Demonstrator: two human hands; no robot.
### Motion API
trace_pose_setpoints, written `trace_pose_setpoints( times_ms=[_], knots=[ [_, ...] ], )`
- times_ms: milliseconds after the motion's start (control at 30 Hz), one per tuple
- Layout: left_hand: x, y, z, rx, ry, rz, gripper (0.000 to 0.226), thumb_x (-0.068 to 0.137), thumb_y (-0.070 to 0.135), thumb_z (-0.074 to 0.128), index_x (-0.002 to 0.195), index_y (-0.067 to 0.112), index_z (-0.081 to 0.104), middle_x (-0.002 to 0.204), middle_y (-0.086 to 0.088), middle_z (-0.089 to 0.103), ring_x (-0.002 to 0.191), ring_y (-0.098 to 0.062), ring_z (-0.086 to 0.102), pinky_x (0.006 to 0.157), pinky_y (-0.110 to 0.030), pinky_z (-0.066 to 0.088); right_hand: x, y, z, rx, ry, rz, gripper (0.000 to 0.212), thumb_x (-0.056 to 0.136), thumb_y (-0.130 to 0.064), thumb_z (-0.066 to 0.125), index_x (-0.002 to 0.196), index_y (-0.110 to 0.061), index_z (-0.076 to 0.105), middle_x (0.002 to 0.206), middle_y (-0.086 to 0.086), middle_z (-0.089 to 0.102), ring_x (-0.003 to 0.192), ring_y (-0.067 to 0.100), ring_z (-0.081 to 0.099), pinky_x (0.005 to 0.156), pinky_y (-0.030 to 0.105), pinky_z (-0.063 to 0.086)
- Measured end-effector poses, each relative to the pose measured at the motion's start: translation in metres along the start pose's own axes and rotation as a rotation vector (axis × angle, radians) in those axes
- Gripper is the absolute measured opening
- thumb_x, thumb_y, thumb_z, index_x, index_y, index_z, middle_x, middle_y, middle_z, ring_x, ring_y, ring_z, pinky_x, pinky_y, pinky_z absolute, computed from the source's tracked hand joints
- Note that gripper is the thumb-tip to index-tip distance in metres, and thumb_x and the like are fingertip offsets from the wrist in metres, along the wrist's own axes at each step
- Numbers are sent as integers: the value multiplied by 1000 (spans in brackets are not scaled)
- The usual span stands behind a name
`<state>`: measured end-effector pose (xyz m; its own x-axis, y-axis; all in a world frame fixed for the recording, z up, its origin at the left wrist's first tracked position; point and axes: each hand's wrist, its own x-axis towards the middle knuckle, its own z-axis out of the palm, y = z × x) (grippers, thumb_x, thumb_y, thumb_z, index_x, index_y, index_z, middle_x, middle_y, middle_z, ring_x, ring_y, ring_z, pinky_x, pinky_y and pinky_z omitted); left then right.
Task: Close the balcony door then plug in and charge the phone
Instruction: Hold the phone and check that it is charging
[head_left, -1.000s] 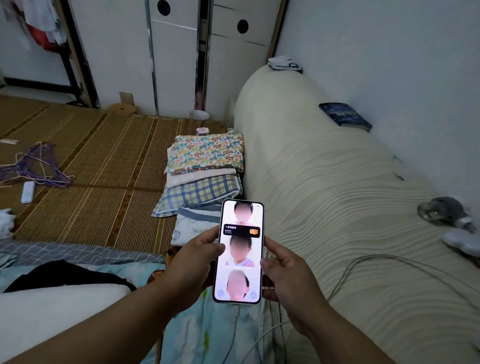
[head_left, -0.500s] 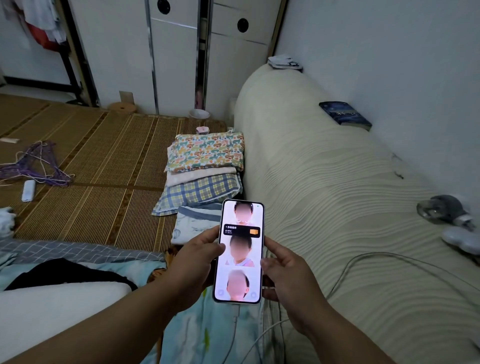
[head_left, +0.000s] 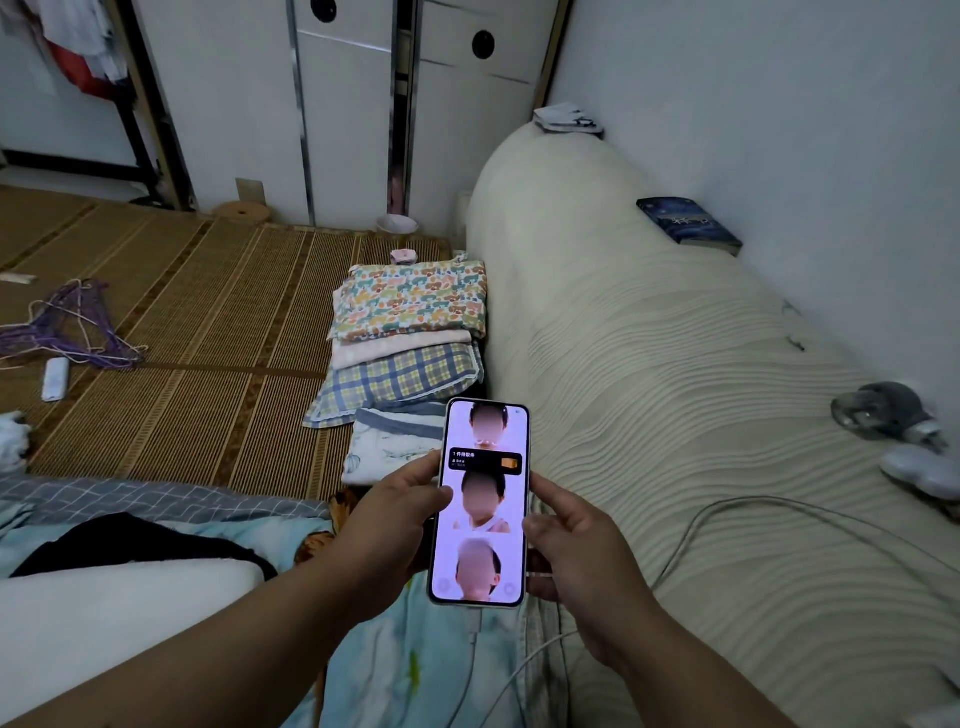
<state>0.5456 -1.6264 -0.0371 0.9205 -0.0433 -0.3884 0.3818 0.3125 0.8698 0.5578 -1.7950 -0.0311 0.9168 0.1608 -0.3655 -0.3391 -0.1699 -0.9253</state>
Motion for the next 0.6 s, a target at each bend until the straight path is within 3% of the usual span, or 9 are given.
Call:
trace_pose_setpoints(
  times_ms=[300,467,600],
  knots=[
    [2,0,1,-5,-22,-6,50,100,-6,33,110,23,73,106,-18,79,89,-34,74,76,-36,57,1,-1,1,7,8,1,44,93,-4,45,126,-31,57,97,17,74,70,21,69,82,52,55],
    [5,0,2,3,-39,-10,49,100,-5,33,110,25,72,97,-15,79,77,-29,74,67,-32,58,2,0,-1,53,2,8,44,93,-3,44,128,-28,55,87,9,74,68,22,69,72,44,58],
    [7,0,4,9,-72,0,50,100,-6,34,104,24,73,86,-10,81,67,-24,74,62,-29,57,3,0,-4,62,12,19,45,93,-4,45,131,-26,52,91,11,74,71,24,69,76,47,58]
  ],
)
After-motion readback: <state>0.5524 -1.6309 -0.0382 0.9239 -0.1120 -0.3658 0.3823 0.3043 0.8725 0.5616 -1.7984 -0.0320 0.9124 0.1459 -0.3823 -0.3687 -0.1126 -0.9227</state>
